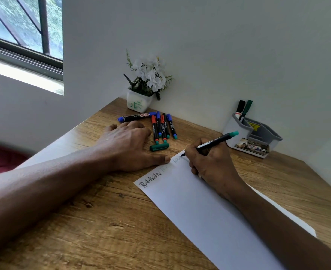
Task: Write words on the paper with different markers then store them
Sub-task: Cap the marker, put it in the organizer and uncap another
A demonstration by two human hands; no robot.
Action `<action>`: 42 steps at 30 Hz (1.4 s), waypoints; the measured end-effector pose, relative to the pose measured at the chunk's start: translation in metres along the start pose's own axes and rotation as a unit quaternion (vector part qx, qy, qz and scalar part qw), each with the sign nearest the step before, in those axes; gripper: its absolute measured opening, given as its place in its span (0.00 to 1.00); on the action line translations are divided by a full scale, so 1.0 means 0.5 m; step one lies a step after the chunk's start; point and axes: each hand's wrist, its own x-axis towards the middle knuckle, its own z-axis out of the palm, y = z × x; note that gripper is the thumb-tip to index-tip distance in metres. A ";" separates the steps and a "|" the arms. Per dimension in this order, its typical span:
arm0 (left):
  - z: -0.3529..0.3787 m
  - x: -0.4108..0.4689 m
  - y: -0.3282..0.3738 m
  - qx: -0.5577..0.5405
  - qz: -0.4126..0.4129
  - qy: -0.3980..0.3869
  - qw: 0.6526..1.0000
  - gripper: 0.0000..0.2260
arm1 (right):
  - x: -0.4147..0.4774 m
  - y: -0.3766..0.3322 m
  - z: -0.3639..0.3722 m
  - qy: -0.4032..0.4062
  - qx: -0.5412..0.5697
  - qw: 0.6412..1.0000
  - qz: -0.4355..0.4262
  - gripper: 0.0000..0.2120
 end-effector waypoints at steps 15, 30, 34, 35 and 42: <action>0.001 -0.008 0.001 -0.008 0.043 0.117 0.992 0.25 | 0.015 0.005 -0.023 -0.046 0.240 0.967 0.069 0.10; 0.000 -0.014 -0.020 -0.295 0.085 0.138 0.942 0.05 | 0.004 0.013 -0.050 -0.116 0.310 0.943 0.022 0.06; 0.000 -0.018 -0.015 -0.275 0.110 0.148 0.944 0.05 | 0.003 0.010 -0.048 -0.122 0.295 0.948 0.020 0.05; 0.001 -0.019 -0.013 -0.274 0.117 0.148 0.943 0.05 | 0.002 0.010 -0.049 -0.122 0.295 0.948 0.020 0.05; 0.000 -0.015 -0.019 -0.308 0.125 0.148 0.932 0.03 | 0.005 0.013 -0.049 -0.123 0.298 0.946 0.021 0.05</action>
